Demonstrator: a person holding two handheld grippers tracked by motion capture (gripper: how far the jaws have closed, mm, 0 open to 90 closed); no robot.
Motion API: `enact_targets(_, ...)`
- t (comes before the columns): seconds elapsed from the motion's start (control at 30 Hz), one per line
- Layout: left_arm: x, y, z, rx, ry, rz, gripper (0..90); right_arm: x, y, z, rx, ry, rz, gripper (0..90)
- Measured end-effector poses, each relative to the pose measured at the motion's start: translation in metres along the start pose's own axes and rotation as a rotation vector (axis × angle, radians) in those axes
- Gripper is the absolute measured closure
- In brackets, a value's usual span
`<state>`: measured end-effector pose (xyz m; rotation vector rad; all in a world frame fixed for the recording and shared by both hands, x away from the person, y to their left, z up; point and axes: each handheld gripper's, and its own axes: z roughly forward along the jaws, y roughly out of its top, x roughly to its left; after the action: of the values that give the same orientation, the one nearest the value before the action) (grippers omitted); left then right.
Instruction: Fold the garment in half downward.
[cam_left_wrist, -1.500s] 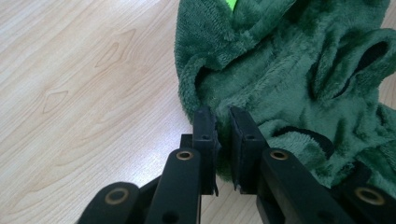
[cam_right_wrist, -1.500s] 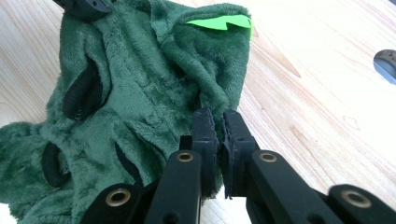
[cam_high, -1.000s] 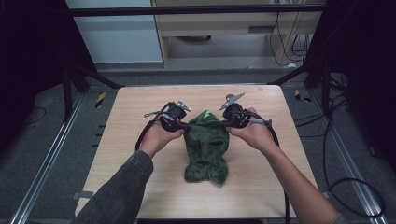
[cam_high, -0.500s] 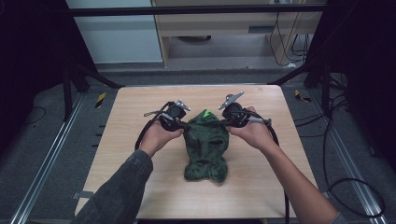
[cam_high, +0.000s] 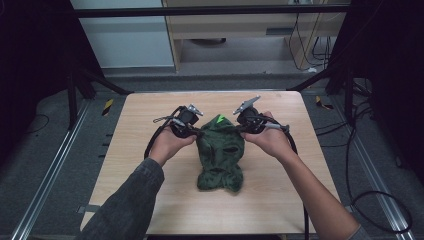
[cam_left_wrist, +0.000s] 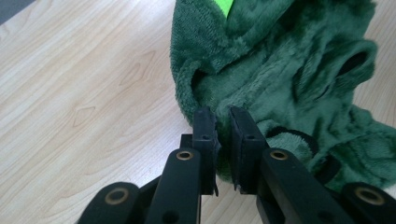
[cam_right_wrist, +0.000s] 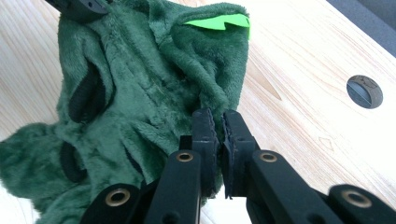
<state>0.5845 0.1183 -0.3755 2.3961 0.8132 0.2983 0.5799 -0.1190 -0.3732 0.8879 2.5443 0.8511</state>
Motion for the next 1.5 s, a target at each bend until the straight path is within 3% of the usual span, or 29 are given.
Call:
enact_targets(0.47,0.006,0.009,-0.005,-0.010,0.029,-0.003,81.5,-0.005,0.012,-0.003,-0.016,-0.022,-0.007,85.2)
enact_targets(0.73,0.003,0.003,-0.003,-0.013,0.047,0.009,81.5,-0.001,0.010,-0.001,-0.025,-0.039,-0.027,85.2)
enact_targets(1.2,-0.011,-0.017,-0.003,-0.033,0.033,0.033,81.3,0.019,-0.016,-0.003,-0.060,-0.014,-0.050,85.2)
enact_targets(1.5,-0.018,-0.024,0.000,-0.027,0.019,0.048,81.3,0.023,-0.024,0.000,-0.052,-0.007,-0.051,85.1)
